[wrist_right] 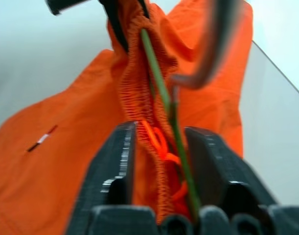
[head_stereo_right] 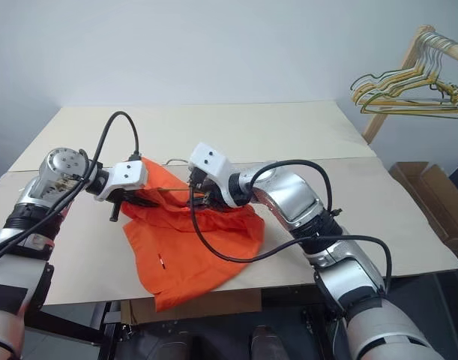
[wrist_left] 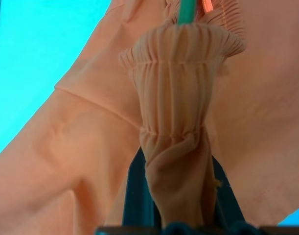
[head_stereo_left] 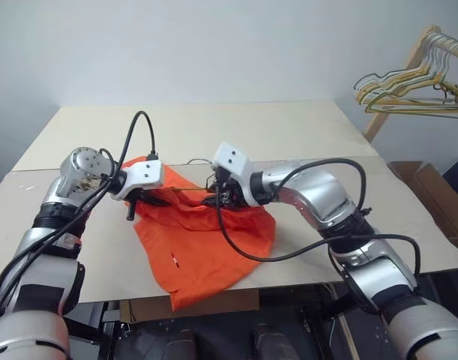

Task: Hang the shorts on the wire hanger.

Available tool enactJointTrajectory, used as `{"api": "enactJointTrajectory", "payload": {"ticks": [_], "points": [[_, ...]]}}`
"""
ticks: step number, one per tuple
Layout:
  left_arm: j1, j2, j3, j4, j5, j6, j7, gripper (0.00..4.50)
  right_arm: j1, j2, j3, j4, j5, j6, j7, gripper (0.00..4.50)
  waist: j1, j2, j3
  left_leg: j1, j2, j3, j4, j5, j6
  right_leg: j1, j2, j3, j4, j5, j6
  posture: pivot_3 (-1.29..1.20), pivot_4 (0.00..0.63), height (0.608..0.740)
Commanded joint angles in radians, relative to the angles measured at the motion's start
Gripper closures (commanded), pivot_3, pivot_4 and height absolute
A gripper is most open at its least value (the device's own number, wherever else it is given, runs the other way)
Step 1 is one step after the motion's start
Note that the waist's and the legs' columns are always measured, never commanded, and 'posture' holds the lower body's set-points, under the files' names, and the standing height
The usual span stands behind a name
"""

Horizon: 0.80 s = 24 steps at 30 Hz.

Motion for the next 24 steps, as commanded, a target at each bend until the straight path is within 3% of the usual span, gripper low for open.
{"api": "enactJointTrajectory", "payload": {"ticks": [1,3,7,13,21,24], "points": [[-0.026,0.018,0.027,-0.035,-0.011,-0.002,-0.002,4.50,-0.024,0.009,-0.040,-0.006,-0.019,-0.074,0.022,4.00,0.000,0.000,0.000,0.000,0.000,0.000,0.000,0.000,0.000,0.000,0.000,0.000,0.000,0.000,0.000,-0.04,0.021,0.740],[-0.025,0.018,0.030,-0.039,-0.015,0.006,-0.005,4.50,-0.017,0.001,-0.048,-0.002,-0.029,-0.106,0.043,4.47,-0.001,0.000,0.000,0.000,0.000,0.000,0.000,0.000,0.000,0.000,0.000,0.000,0.000,0.000,0.000,-0.04,0.021,0.740],[-0.028,0.011,0.056,-0.045,-0.051,0.028,-0.022,4.50,0.011,-0.031,-0.061,0.005,-0.038,-0.202,0.118,4.47,0.002,0.000,0.000,0.000,0.000,0.000,0.000,0.000,0.000,0.000,0.000,0.000,0.000,0.000,0.000,-0.04,0.022,0.740],[-0.056,0.018,0.135,-0.074,-0.168,0.136,-0.098,2.76,0.044,-0.068,-0.072,0.053,-0.067,-0.336,0.202,4.50,-0.001,0.000,0.000,0.000,0.000,0.000,0.000,0.000,0.000,0.000,0.000,0.000,0.000,0.000,0.000,-0.04,0.020,0.740],[-0.004,0.137,0.121,-0.055,-0.128,0.069,-0.129,0.12,0.067,-0.090,-0.105,0.067,-0.080,-0.381,0.243,4.50,-0.015,0.000,0.000,0.001,0.000,-0.001,0.000,0.000,0.000,0.000,0.000,-0.001,0.000,0.000,0.000,-0.02,0.012,0.740],[0.017,0.143,0.106,-0.021,-0.082,0.005,-0.066,0.03,0.069,-0.092,-0.116,0.066,-0.080,-0.380,0.247,4.50,-0.012,0.000,0.000,0.001,0.000,-0.001,0.000,0.000,0.000,0.001,0.000,-0.001,0.000,0.000,0.000,-0.02,0.009,0.740]]}}
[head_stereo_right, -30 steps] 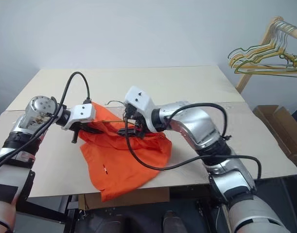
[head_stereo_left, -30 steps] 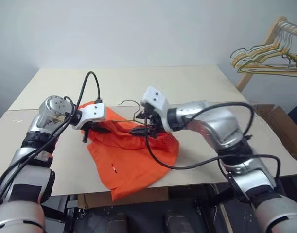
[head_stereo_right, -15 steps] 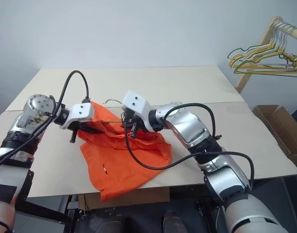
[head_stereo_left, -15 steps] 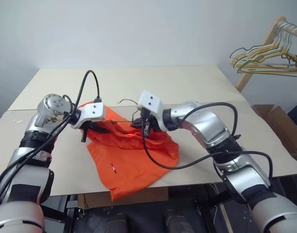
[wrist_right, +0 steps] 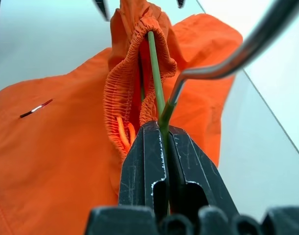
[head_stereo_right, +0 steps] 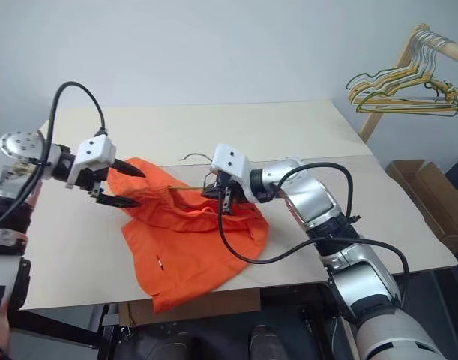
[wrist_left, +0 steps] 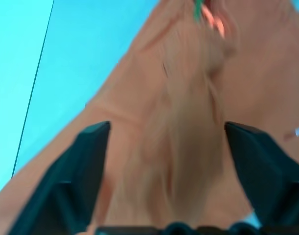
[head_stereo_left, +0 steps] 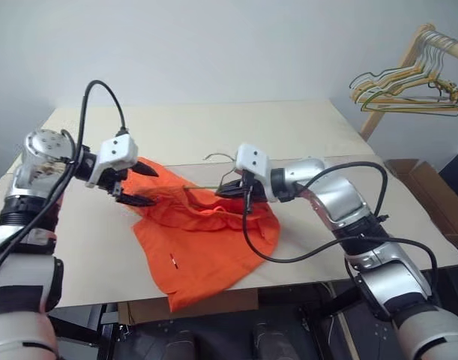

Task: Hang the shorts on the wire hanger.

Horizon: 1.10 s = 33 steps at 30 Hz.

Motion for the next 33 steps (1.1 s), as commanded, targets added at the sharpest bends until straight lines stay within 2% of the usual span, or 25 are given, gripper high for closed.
{"api": "enactJointTrajectory", "payload": {"ticks": [1,4,7,18,19,26,33], "points": [[0.007,0.013,-0.007,0.029,0.049,-0.077,0.048,0.03,-0.004,-0.004,-0.047,-0.020,0.001,-0.021,0.010,4.50,0.003,0.000,0.000,0.000,0.000,0.000,0.000,0.000,0.000,0.000,0.000,0.000,0.000,0.000,0.000,-0.02,0.008,0.740],[0.007,-0.002,-0.023,0.058,0.084,-0.100,0.078,0.03,-0.005,-0.005,-0.055,-0.023,0.002,-0.016,0.011,4.50,0.006,0.000,0.000,0.000,0.000,0.000,0.000,0.000,0.000,0.000,0.000,0.000,0.000,0.000,0.000,-0.02,0.008,0.740],[-0.003,-0.027,-0.027,0.088,0.113,-0.127,0.134,0.65,-0.003,-0.007,-0.061,-0.029,0.004,-0.008,0.010,4.50,0.011,0.000,0.000,0.000,0.000,0.000,0.000,0.000,0.000,0.000,0.000,0.000,0.000,0.000,0.000,-0.03,0.005,0.740],[-0.046,-0.043,-0.019,0.126,0.120,-0.143,0.150,4.32,0.022,-0.025,-0.070,-0.054,0.004,0.009,0.013,4.50,0.016,0.000,0.000,0.000,0.000,0.000,0.000,0.000,0.000,0.000,0.000,0.000,0.000,0.000,0.000,-0.03,0.007,0.740],[-0.048,-0.037,-0.018,0.123,0.117,-0.142,0.143,4.48,0.026,-0.026,-0.070,-0.056,0.004,0.010,0.012,4.50,0.016,0.000,0.000,0.000,0.000,0.000,0.000,0.000,0.000,0.000,0.000,0.000,0.000,0.000,0.000,-0.03,0.007,0.740],[-0.076,-0.008,-0.006,0.102,0.107,-0.116,0.101,4.48,0.048,-0.035,-0.065,-0.063,-0.009,0.007,0.008,4.50,0.017,0.000,0.000,0.000,0.000,0.000,0.000,0.000,0.000,0.000,0.000,0.000,0.000,0.000,0.000,-0.02,0.012,0.740],[-0.099,-0.006,0.015,0.065,0.075,-0.075,0.075,4.48,0.074,-0.041,-0.009,-0.050,-0.113,-0.026,-0.019,4.50,0.017,0.000,0.000,0.000,0.000,0.000,0.000,0.000,0.000,0.000,0.000,0.000,0.000,0.000,0.000,-0.02,0.013,0.740]]}}
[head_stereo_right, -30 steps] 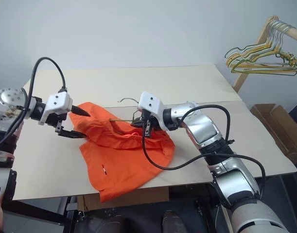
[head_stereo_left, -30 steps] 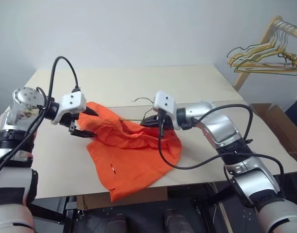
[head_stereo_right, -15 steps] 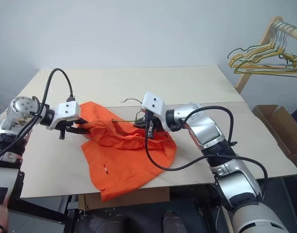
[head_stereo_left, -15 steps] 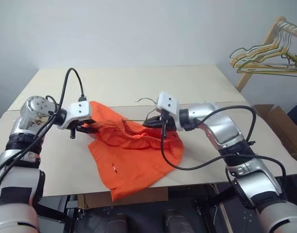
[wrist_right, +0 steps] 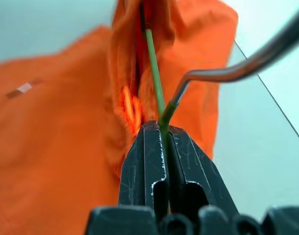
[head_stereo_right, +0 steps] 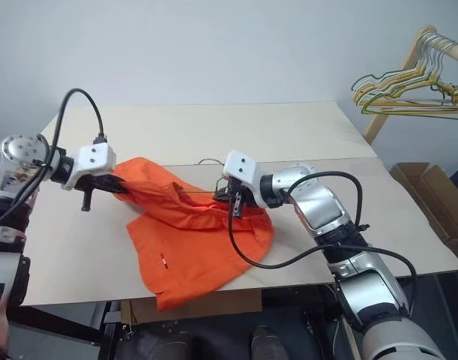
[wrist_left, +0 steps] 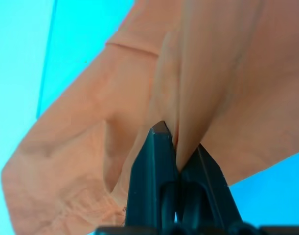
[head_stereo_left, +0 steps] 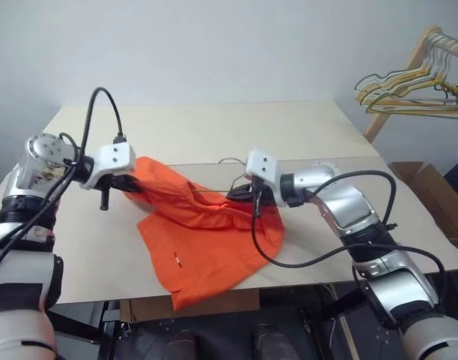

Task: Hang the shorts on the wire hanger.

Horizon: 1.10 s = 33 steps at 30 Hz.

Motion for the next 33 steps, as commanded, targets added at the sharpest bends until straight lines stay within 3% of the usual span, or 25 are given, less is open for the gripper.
{"api": "enactJointTrajectory", "payload": {"ticks": [1,11,22,30,33], "points": [[-0.027,0.014,0.030,-0.034,-0.024,0.011,0.000,4.48,0.003,-0.001,-0.006,-0.021,-0.024,-0.023,-0.006,4.50,0.000,0.000,0.000,0.000,0.000,0.000,0.000,0.000,0.000,0.000,0.000,0.000,0.000,0.000,0.000,-0.02,0.013,0.740],[-0.023,0.026,0.040,-0.021,-0.018,0.009,0.038,4.48,0.046,-0.045,0.005,-0.022,-0.084,-0.049,0.018,4.50,0.002,0.000,0.000,0.000,0.000,0.000,0.000,0.000,0.000,0.000,0.000,0.000,0.000,0.000,0.000,-0.01,0.014,0.740],[0.057,0.015,0.020,-0.089,-0.036,-0.004,0.009,4.48,0.014,-0.060,-0.087,-0.088,0.012,0.066,0.057,4.50,0.002,0.000,0.000,0.000,0.000,0.000,0.000,0.000,0.000,0.000,0.000,0.000,0.000,0.000,0.000,-0.02,0.013,0.740],[0.035,-0.042,0.003,-0.040,0.030,-0.027,0.138,4.48,-0.060,-0.093,-0.098,-0.186,0.105,0.207,0.131,4.50,0.002,0.000,0.000,0.000,0.000,0.000,0.000,0.000,0.000,0.000,0.000,0.000,0.000,0.000,0.000,-0.04,0.013,0.740],[0.038,-0.043,0.002,-0.038,0.020,-0.034,0.112,3.88,-0.100,-0.119,-0.076,-0.190,0.115,0.252,0.161,4.50,0.001,0.000,0.000,0.000,0.000,0.000,0.000,0.000,0.000,0.000,0.000,0.000,0.000,0.000,0.000,-0.04,0.012,0.740]]}}
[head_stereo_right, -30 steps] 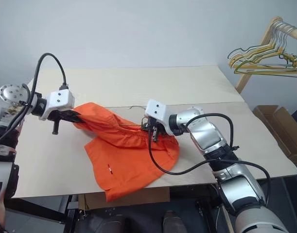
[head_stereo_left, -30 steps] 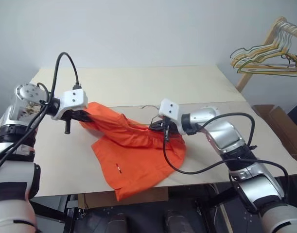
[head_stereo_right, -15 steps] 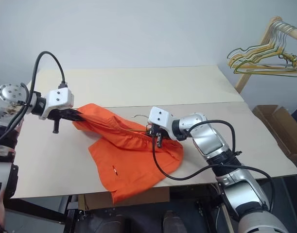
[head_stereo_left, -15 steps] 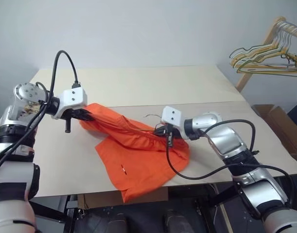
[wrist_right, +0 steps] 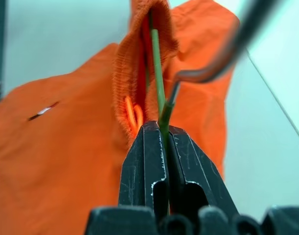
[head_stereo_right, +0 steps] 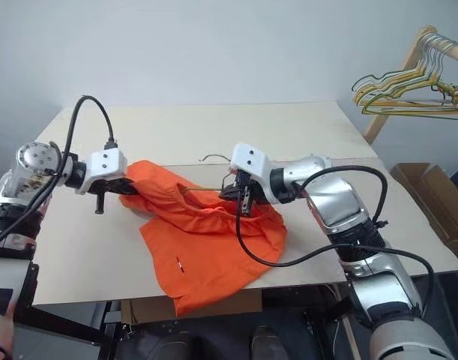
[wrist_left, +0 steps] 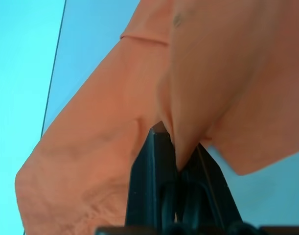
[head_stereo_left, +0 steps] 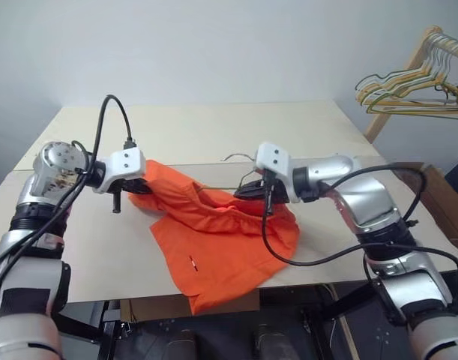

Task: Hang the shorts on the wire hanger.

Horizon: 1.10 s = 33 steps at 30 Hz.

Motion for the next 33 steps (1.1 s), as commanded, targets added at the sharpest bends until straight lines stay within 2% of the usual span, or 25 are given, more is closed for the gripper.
{"api": "enactJointTrajectory", "payload": {"ticks": [1,5,9,12,17,22,25,28,33], "points": [[-0.027,0.007,0.007,-0.011,-0.013,-0.021,-0.027,3.51,-0.067,-0.034,-0.008,-0.033,0.024,0.047,0.041,4.50,-0.001,0.000,0.000,0.000,0.000,0.000,0.000,0.000,0.000,0.000,0.000,0.000,0.000,0.000,0.000,-0.04,0.011,0.740],[-0.014,0.017,0.011,-0.036,-0.025,-0.028,-0.060,2.22,-0.133,-0.039,0.009,0.010,0.026,0.094,0.061,4.50,-0.002,0.000,0.000,0.000,0.000,0.000,0.000,0.000,0.000,0.000,0.000,0.000,0.000,0.000,0.000,-0.04,0.007,0.740],[0.006,0.062,0.020,-0.091,-0.067,-0.062,-0.173,0.93,-0.202,-0.035,0.022,0.069,0.018,0.119,0.068,4.50,-0.004,0.000,0.000,0.000,0.000,0.000,0.000,0.000,0.000,-0.001,0.000,0.000,0.000,0.000,0.000,-0.04,0.002,0.740],[-0.001,0.054,0.059,-0.161,-0.150,-0.019,-0.216,0.02,-0.243,-0.036,0.037,0.104,0.003,0.115,0.069,4.50,-0.003,0.000,0.000,0.000,0.000,0.000,0.000,0.000,0.000,-0.001,0.000,0.000,0.000,0.000,0.000,-0.04,0.000,0.740],[-0.043,-0.033,0.100,-0.227,-0.244,0.121,-0.172,0.02,-0.270,-0.024,0.056,0.119,-0.008,0.111,0.070,4.50,0.002,0.000,0.000,-0.001,0.000,0.000,0.002,0.000,0.000,0.000,-0.001,0.000,0.000,0.000,0.000,-0.04,0.000,0.740],[-0.066,-0.096,0.034,-0.165,-0.161,0.080,-0.116,0.02,-0.285,-0.012,0.054,0.107,-0.006,0.115,0.070,4.50,-0.004,0.000,-0.001,-0.001,0.000,0.000,0.002,0.000,0.000,-0.001,0.000,0.000,0.001,0.000,0.000,-0.05,0.000,0.740],[-0.110,-0.143,-0.014,-0.056,-0.098,0.034,-0.081,0.02,-0.298,-0.014,0.045,0.090,0.003,0.123,0.077,4.50,-0.005,0.000,-0.001,-0.001,0.000,0.000,0.002,0.000,0.000,-0.001,0.000,0.000,0.001,0.000,0.000,-0.06,0.000,0.740],[-0.134,-0.176,-0.019,-0.009,-0.108,0.015,-0.114,0.59,-0.302,-0.020,0.041,0.078,0.006,0.131,0.079,4.50,-0.010,0.000,-0.001,-0.001,0.000,0.000,0.002,0.000,0.000,-0.001,0.000,0.000,0.001,0.000,0.000,-0.08,0.000,0.740],[-0.153,-0.198,-0.019,0.032,-0.093,-0.017,-0.115,2.21,-0.299,-0.031,0.036,0.065,0.011,0.144,0.075,4.50,-0.025,0.000,-0.001,-0.002,0.000,0.000,0.002,0.000,0.000,-0.001,-0.001,0.000,0.000,0.000,0.000,-0.10,0.000,0.740]]}}
